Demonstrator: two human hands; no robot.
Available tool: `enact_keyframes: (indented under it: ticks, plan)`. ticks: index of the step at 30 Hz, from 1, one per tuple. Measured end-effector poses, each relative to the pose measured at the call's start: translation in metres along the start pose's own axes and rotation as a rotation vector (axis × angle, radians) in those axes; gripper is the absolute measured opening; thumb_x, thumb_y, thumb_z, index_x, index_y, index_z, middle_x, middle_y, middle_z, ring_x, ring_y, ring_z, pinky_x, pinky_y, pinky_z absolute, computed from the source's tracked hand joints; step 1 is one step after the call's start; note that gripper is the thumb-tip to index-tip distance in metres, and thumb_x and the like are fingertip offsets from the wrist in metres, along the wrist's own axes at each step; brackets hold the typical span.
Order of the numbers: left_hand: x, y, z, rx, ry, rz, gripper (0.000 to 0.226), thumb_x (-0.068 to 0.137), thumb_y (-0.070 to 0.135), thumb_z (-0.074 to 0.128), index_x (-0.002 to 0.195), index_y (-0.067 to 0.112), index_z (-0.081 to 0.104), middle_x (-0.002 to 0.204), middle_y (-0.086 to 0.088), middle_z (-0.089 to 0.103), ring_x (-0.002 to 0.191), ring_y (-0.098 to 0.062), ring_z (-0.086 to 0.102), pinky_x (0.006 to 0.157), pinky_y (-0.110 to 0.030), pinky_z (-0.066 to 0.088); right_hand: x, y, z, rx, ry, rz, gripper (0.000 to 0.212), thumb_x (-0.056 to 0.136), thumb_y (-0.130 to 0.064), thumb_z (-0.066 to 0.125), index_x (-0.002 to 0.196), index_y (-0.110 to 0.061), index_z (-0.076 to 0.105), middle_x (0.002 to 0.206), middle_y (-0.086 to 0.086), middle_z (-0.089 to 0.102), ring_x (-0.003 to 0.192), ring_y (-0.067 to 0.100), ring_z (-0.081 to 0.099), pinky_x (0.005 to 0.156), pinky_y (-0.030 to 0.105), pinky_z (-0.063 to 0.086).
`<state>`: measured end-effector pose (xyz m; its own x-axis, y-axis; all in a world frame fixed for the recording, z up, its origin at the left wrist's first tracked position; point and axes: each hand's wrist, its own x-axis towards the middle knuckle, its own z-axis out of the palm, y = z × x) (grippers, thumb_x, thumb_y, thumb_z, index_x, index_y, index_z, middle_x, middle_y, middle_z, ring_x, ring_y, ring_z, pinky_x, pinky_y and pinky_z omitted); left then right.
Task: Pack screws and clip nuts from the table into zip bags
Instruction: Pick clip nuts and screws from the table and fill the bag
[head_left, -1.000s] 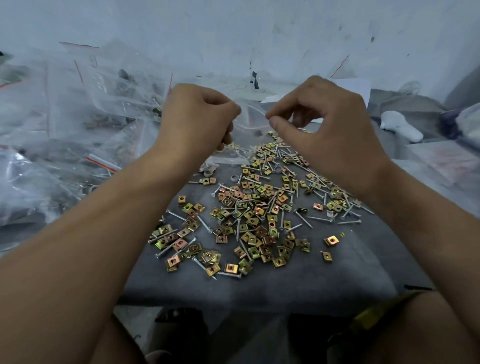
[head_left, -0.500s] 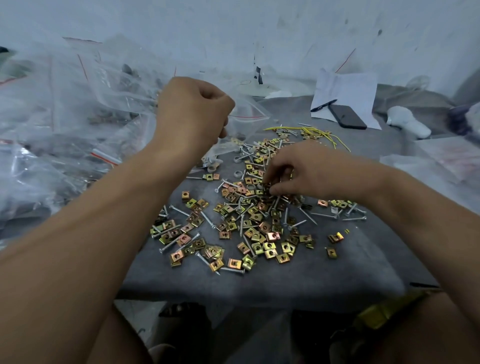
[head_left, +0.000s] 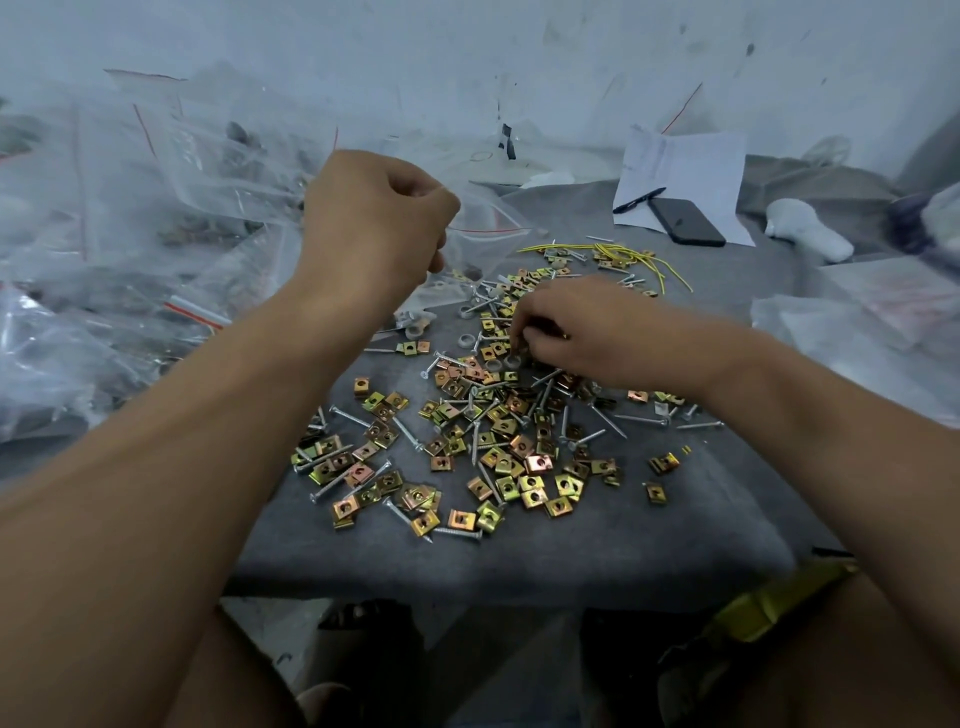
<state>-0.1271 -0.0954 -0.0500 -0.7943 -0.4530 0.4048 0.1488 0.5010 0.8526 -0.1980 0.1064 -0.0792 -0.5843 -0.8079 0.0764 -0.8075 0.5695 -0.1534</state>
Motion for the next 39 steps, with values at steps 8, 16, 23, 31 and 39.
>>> enact_keyframes:
  ticks: [8,16,23,31,39]
  plan:
    - [0.000,0.000,-0.002,0.006,-0.010,0.006,0.019,0.096,0.012,0.067,0.083,0.008,0.081,0.061,-0.003,0.068,0.048,-0.010,0.066,0.051,-0.028,0.053,-0.018,0.003,-0.017,0.568,0.274,0.039,0.015,0.092,-0.001,0.064,0.100,-0.013,0.070,0.087,0.009,0.071,0.079,0.030,0.067,0.076,0.043,0.057]
    - [-0.004,-0.001,-0.001,0.025,-0.016,0.071,0.020,0.097,0.010,0.066,0.082,0.006,0.080,0.062,-0.008,0.070,0.046,-0.007,0.064,0.049,-0.023,0.049,-0.041,-0.015,-0.034,0.792,0.441,-0.177,0.018,0.089,-0.007,0.080,0.105,-0.008,0.073,0.090,0.010,0.072,0.083,0.032,0.070,0.079,0.042,0.061]
    - [-0.003,0.000,0.000,0.043,-0.022,0.082,0.021,0.098,0.013,0.067,0.083,0.011,0.080,0.063,-0.004,0.071,0.046,-0.007,0.064,0.049,-0.019,0.049,-0.044,-0.026,-0.042,0.726,0.581,-0.331,0.028,0.079,-0.004,0.086,0.105,-0.004,0.076,0.098,0.009,0.075,0.092,0.024,0.075,0.086,0.031,0.059]
    - [-0.004,0.004,0.000,0.011,-0.089,0.094,0.017,0.100,0.016,0.070,0.088,0.013,0.081,0.062,-0.005,0.069,0.050,-0.013,0.064,0.052,-0.027,0.051,-0.039,-0.025,-0.042,0.664,0.665,-0.224,0.024,0.082,-0.020,0.087,0.104,-0.019,0.079,0.092,-0.001,0.076,0.085,0.024,0.071,0.080,0.035,0.058]
    - [-0.013,0.014,-0.001,-0.045,-0.205,0.223,0.013,0.100,0.024,0.072,0.095,0.017,0.082,0.062,-0.002,0.068,0.052,-0.012,0.062,0.053,-0.023,0.049,-0.035,-0.024,-0.038,0.432,0.786,0.007,0.021,0.084,-0.031,0.085,0.104,-0.031,0.079,0.102,-0.010,0.064,0.089,0.013,0.062,0.083,0.031,0.055]
